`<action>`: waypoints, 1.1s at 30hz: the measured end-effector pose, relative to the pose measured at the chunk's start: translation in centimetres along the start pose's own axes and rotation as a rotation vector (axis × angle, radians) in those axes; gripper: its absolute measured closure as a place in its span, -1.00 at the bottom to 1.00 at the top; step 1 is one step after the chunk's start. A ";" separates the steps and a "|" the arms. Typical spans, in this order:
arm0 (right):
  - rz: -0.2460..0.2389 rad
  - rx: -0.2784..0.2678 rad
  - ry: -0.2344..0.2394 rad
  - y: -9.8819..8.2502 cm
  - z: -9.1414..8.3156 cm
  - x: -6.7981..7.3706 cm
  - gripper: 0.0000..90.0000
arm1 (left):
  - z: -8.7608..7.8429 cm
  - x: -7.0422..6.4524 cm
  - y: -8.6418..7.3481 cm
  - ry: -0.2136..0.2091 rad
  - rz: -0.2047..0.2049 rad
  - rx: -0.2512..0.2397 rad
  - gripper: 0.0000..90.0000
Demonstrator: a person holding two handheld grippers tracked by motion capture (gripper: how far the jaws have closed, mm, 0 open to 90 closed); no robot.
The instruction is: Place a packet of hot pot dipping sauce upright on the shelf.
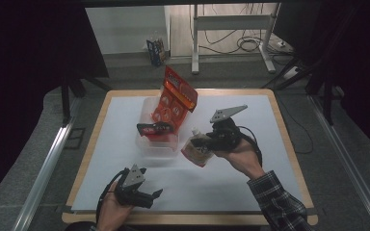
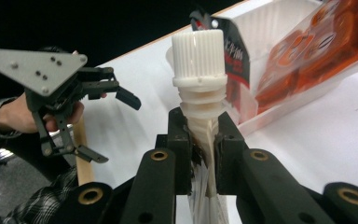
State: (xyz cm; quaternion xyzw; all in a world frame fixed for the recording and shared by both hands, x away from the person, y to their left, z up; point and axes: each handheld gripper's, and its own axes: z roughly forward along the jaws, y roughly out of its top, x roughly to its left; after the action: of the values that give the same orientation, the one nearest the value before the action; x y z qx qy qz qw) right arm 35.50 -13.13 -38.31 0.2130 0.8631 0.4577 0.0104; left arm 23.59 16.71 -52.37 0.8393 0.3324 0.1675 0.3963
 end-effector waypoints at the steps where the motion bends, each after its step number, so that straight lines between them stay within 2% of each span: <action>1: -0.003 -0.003 0.000 0.2 0.0 -0.1 0.76 | 0.0 0.0 0.0 0.000 0.002 -0.001 -0.87; 12: 0.000 -0.017 0.006 2.2 1.2 -0.9 0.76 | 0.0 0.0 -0.1 0.007 0.018 0.007 -0.89; 33: -0.017 -0.026 0.032 4.3 4.1 -1.4 0.76 | -0.2 -0.2 -0.1 0.014 0.028 0.003 -0.89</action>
State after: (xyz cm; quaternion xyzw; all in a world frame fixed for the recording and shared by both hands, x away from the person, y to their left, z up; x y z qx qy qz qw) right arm 39.18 -8.29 -37.52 0.1981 0.8590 0.4720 0.0030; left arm 23.29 16.73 -52.32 0.8433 0.3235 0.1784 0.3904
